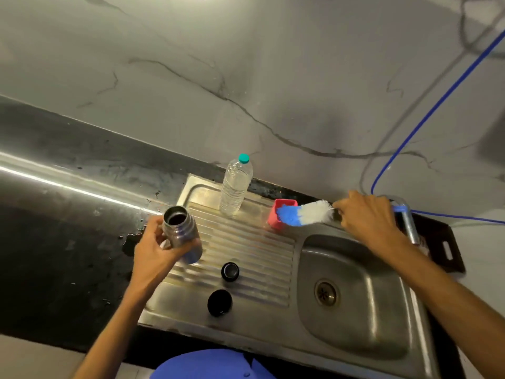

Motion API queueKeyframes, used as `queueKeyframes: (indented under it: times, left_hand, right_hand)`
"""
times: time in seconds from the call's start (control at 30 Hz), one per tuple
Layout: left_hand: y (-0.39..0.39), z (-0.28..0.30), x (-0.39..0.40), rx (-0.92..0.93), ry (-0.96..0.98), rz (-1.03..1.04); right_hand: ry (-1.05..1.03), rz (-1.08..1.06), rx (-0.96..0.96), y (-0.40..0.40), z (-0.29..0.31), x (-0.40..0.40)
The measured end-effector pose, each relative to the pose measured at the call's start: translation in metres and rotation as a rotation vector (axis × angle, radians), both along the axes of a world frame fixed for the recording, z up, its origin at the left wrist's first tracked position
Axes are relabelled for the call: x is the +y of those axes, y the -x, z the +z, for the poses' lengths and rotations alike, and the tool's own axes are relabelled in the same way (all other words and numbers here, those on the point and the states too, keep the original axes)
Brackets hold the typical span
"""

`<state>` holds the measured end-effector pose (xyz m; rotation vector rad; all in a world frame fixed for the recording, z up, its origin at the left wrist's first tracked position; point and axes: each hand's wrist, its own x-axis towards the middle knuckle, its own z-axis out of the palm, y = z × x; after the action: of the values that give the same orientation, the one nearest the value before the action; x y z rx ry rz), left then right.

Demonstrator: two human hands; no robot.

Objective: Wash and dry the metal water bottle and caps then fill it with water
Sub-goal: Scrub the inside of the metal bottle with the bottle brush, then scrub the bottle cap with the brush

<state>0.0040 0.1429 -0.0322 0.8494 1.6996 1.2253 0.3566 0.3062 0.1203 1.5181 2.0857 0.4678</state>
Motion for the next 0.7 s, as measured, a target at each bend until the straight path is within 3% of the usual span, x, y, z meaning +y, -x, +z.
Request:
queueKeyframes:
  times: [0.37, 0.7]
  left_hand:
    - [0.002, -0.053, -0.026, 0.086, 0.069, -0.019]
    - [-0.012, -0.075, -0.065, 0.202, 0.19, -0.047]
  right_hand:
    - [-0.032, 0.221, -0.261, 0.063, -0.034, 0.048]
    - [-0.074, 0.062, -0.035, 0.024, 0.002, 0.036]
